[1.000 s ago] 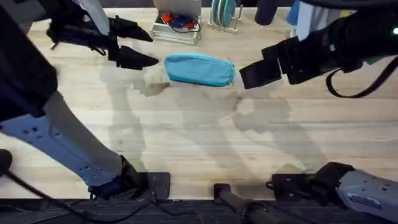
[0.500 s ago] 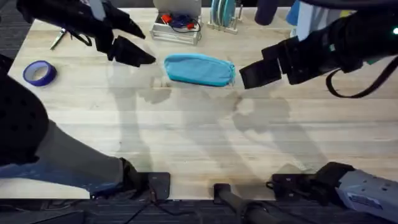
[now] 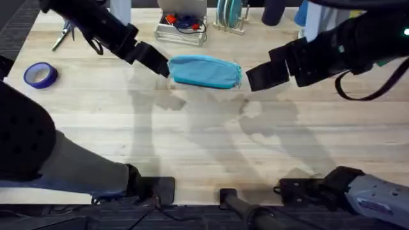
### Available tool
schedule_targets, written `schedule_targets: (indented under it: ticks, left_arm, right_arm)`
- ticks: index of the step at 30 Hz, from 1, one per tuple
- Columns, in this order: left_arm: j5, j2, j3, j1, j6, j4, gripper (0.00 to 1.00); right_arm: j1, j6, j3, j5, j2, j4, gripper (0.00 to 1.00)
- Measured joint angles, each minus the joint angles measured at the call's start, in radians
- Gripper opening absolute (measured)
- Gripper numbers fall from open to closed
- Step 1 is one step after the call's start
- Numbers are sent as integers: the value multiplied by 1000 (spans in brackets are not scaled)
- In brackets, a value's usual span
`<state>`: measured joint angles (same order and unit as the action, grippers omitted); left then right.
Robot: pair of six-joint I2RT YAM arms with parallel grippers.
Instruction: Unzip the bag, pick up the pens from the table one at a time and place them inside, then zip the bag closed.
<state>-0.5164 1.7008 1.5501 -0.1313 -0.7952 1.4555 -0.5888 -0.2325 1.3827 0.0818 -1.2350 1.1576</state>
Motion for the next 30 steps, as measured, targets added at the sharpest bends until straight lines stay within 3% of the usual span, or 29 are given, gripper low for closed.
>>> schedule_targets:
  ticks: [7, 14, 21, 30]
  left_arm:
    - [-47, -36, -20, 1, 19, -22, 999]
    - [-77, -238, -223, -10, 60, -166, 999]
    - [-82, -455, -439, -58, 143, -318, 999]
    - [-63, -636, -503, -58, 160, -342, 997]
  right_arm:
    - [0, 0, 0, 0, 0, 0, 998]
    - [0, 0, 0, 0, 0, 0, 997]
    - [0, 0, 0, 0, 0, 0, 998]
    - [0, 0, 0, 0, 0, 1, 998]
